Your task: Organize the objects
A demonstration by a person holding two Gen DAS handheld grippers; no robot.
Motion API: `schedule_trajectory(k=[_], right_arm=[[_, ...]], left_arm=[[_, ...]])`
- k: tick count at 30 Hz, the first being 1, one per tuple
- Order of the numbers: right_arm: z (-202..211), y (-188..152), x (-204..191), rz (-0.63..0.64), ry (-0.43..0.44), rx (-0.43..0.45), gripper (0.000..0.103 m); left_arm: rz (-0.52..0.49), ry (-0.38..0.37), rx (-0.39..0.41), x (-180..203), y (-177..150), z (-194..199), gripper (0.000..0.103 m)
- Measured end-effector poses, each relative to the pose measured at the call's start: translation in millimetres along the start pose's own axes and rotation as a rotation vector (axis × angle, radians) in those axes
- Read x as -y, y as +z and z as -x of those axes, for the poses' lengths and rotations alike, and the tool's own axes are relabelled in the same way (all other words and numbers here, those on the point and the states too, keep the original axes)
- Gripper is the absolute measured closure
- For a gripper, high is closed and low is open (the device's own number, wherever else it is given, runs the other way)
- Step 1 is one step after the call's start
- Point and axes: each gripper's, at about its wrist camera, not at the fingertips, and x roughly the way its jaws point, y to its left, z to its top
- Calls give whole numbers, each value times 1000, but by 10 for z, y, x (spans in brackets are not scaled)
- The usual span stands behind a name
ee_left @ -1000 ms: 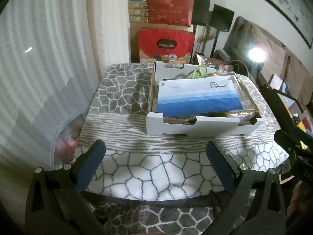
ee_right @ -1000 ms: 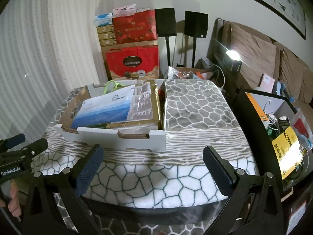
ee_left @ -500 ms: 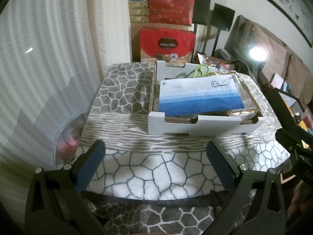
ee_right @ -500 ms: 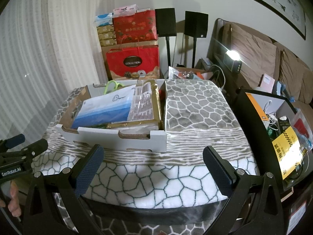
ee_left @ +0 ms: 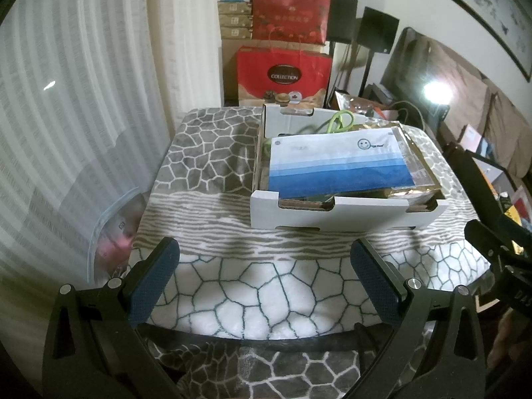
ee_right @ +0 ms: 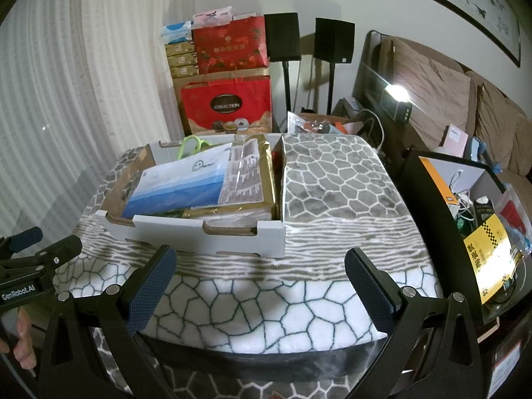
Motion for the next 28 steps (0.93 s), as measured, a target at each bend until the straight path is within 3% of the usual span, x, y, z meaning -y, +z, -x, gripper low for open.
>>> schedule_trajectory(k=[28], right_arm=[[-16, -3, -20, 3, 6, -4, 1]], left_arm=[[-1, 37, 7, -17, 6, 5, 1]])
